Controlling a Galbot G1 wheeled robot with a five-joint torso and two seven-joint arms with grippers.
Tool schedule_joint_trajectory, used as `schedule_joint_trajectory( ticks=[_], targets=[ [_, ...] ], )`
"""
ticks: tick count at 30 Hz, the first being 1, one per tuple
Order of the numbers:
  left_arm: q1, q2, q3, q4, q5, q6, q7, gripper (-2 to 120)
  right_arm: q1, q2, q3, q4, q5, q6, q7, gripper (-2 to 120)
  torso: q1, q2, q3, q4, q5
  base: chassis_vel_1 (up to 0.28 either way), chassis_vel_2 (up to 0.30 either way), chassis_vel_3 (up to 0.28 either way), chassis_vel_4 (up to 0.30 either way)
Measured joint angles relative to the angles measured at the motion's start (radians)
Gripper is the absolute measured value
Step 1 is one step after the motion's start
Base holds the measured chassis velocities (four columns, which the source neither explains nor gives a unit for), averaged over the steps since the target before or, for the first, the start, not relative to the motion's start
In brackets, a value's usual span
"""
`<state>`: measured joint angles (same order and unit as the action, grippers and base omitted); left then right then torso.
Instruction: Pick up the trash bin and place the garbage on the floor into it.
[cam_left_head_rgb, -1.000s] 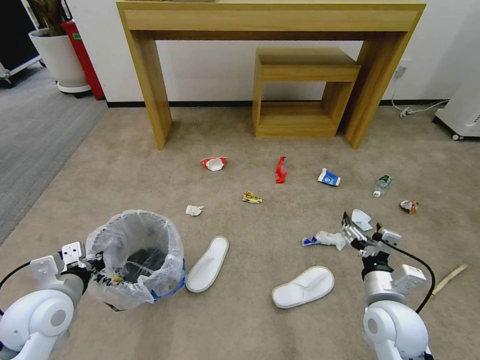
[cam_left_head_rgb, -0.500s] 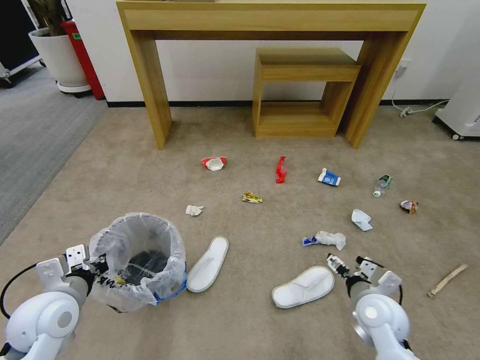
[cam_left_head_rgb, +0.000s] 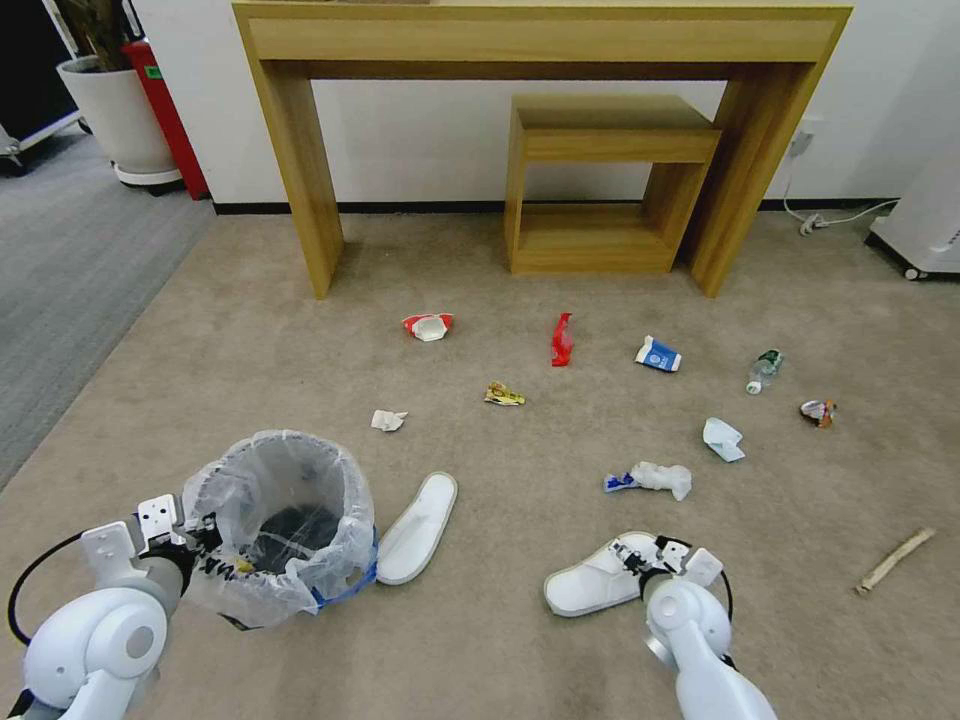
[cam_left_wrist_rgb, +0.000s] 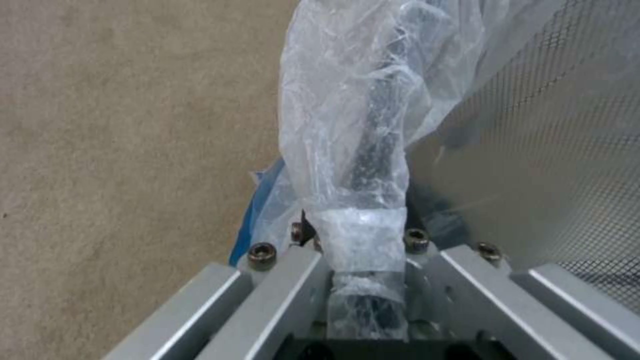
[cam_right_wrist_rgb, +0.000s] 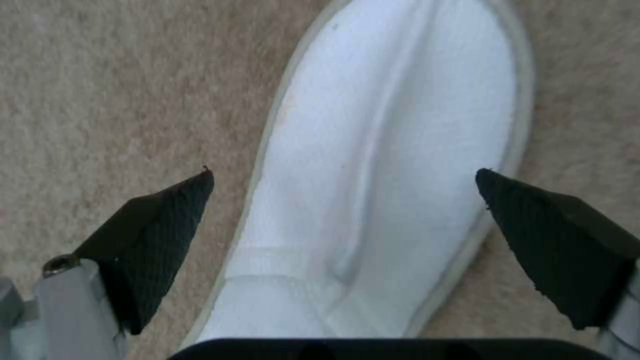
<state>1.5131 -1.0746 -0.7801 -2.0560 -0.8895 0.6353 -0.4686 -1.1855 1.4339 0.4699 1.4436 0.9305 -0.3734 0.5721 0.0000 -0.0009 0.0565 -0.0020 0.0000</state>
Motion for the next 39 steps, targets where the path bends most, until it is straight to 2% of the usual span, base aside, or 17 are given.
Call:
schedule_joint_trajectory(
  ticks=[5,7,10,11,12,18,20,23,25,26,28,30,33,38,39],
  targets=[
    [-0.002,-0.002,0.005,0.005,0.005,-0.003,0.0,1,0.01,0.016,-0.014,-0.021,-0.018,0.012,-0.006,93,0.0,0.0,0.0,0.0,-0.0002,0.0,0.0,0.0,0.0],
    [-0.004,-0.002,0.007,0.006,0.006,-0.003,0.0,1,0.009,0.02,-0.017,-0.025,-0.027,0.016,-0.009,84,0.0,0.0,0.0,0.0,-0.0001,0.0,0.0,0.0,0.0],
    [-0.004,-0.001,0.007,0.006,0.006,-0.004,0.001,1,0.009,0.021,-0.018,-0.032,-0.038,0.023,-0.014,78,0.0,0.0,0.0,-0.0001,-0.0001,0.0,0.0,0.0,0.0],
    [-0.004,-0.001,0.008,0.006,0.006,-0.004,0.001,1,0.008,0.021,-0.017,-0.034,-0.043,0.026,-0.016,71,0.0,0.0,0.0,-0.0001,-0.0001,0.0,0.0,0.0,0.0],
    [-0.004,-0.001,0.008,0.006,0.006,-0.004,0.001,1,0.008,0.021,-0.017,-0.034,-0.043,0.026,-0.016,71,0.0,0.0,0.0,-0.0001,-0.0001,0.0,0.0,0.0,0.0],
    [-0.005,0.001,0.015,0.01,0.01,-0.009,0.002,1,-0.005,0.015,-0.013,-0.034,-0.055,0.038,-0.028,45,0.0,0.0,0.0,-0.0001,-0.0001,0.0,0.0,0.0,0.0],
    [-0.005,0.0,0.015,0.01,0.01,-0.01,0.002,1,-0.006,0.014,-0.012,-0.033,-0.056,0.038,-0.029,43,0.0,0.0,0.0,-0.0002,-0.0001,0.0,0.0,0.0,0.0],
    [-0.005,-0.004,0.022,0.01,0.013,-0.012,0.003,1,-0.008,0.012,-0.014,-0.036,-0.066,0.046,-0.043,26,0.0,0.0,0.0,-0.0001,-0.0001,0.0,0.0,0.0,0.0],
    [-0.005,-0.004,0.022,0.01,0.013,-0.012,0.003,1,-0.008,0.012,-0.015,-0.037,-0.068,0.047,-0.045,23,0.0,0.0,0.0,-0.0001,0.0,0.0,0.0,0.0,0.0],
    [-0.005,-0.004,0.022,0.01,0.013,-0.012,0.003,1,-0.008,0.011,-0.017,-0.037,-0.07,0.047,-0.05,16,0.0,0.0,0.0,-0.0001,0.0,0.0,0.0,0.0,0.0],
    [-0.005,-0.004,0.022,0.01,0.013,-0.012,0.003,1,-0.008,0.011,-0.017,-0.037,-0.071,0.047,-0.052,14,0.0,0.0,0.0,0.0,0.0,0.0,0.0,0.0,0.0],
    [-0.005,-0.001,0.021,0.01,0.013,-0.012,0.004,1,-0.014,0.008,-0.02,-0.034,-0.072,0.048,-0.061,4,0.0,0.0,0.0,-0.0001,0.0,0.0,0.0,0.0,0.0],
    [-0.005,0.0,0.02,0.011,0.013,-0.012,0.004,1,-0.023,0.004,-0.021,-0.02,-0.072,0.051,-0.072,0,0.0,0.0,0.0,0.0,0.0001,0.0,0.0,0.0,0.0],
    [-0.003,0.002,0.018,0.011,0.012,-0.012,0.004,1,-0.06,-0.017,-0.023,0.042,-0.076,0.067,-0.116,0,0.0,0.0,0.0,-0.0001,0.0,0.0,0.0,0.0,0.0],
    [-0.002,0.004,0.015,0.01,0.009,-0.012,0.004,1,-0.079,-0.032,-0.023,0.088,-0.078,0.073,-0.138,0,0.0,0.0,0.0,-0.0001,0.0,0.0,0.0,0.0,0.0]
  ],
)
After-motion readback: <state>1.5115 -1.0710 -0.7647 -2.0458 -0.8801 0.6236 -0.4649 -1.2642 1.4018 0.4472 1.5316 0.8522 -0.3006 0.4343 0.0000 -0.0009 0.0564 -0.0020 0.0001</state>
